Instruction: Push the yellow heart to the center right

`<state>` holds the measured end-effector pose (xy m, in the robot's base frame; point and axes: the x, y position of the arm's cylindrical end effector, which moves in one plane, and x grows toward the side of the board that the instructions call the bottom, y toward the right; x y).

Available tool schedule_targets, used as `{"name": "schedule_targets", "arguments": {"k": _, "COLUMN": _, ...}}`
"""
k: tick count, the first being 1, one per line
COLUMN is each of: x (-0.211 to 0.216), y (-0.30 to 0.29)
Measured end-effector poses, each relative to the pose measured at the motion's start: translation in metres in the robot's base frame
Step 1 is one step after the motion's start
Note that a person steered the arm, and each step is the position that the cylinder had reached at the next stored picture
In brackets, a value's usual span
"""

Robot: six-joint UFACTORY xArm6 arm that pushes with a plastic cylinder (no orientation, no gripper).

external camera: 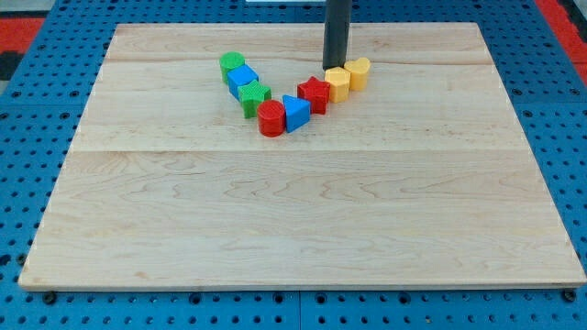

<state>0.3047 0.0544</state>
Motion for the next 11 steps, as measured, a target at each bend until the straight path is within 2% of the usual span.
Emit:
{"name": "schedule_targets", "arguments": {"k": 1, "x": 0.017, "y": 0.002}}
{"name": "schedule_targets", "arguments": {"k": 4, "x": -0.03, "y": 0.03}}
{"name": "schedule_targets", "arguments": {"k": 6, "x": -0.025, "y": 0.046}}
{"name": "schedule_targets", "arguments": {"k": 11, "x": 0.063, "y": 0.052}}
